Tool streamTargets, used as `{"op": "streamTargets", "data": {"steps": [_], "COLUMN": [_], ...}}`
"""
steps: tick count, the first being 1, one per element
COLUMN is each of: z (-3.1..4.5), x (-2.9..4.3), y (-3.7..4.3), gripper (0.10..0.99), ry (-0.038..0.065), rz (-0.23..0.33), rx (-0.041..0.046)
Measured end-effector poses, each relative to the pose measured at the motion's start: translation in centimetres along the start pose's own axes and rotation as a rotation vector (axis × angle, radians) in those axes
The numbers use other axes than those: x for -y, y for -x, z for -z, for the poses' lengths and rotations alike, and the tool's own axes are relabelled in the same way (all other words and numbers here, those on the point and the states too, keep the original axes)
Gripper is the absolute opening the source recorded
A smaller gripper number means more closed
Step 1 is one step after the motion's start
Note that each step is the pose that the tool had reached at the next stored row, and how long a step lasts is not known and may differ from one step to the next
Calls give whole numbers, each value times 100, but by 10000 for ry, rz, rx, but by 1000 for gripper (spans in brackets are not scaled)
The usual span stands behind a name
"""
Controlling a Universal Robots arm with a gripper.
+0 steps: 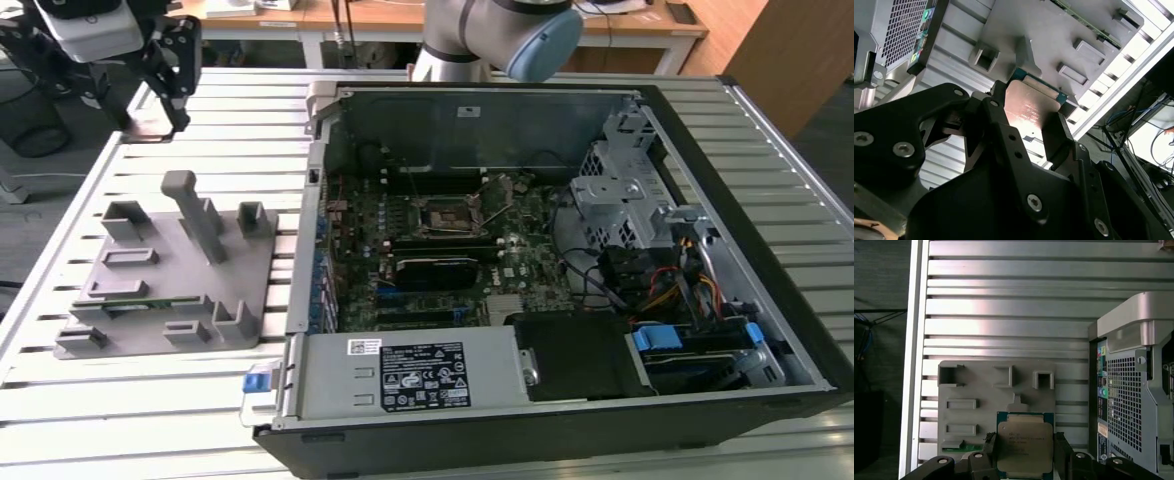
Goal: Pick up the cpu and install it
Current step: 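Pick up the cpu and move it towards the insertion slot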
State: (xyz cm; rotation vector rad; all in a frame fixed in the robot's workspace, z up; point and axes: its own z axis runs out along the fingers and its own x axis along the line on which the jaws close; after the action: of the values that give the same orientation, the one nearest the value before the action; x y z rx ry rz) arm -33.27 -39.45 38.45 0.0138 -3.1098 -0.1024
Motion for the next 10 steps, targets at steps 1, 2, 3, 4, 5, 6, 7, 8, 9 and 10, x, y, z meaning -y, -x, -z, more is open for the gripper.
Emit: {"op": "streamTargets", "data": {"steps": [1,2,3,4,5,6,7,8,9,10], "z": [1,1,1,2,2,3,3,3,4,4], "x": [0,0,0,1,1,1,1,1,1,1], "y": [13,27,41,56,71,88,103,118,133,149], "gripper": [537,537,537,537,537,537,537,537,537,537], "ry": [0,0,0,-1,0,0,0,0,-1,0], "rz": [0,0,1,0,1,0,0,0,0,0], "rx": [0,-1,-1,-1,-1,-1,-1,-1,-1,-1]}}
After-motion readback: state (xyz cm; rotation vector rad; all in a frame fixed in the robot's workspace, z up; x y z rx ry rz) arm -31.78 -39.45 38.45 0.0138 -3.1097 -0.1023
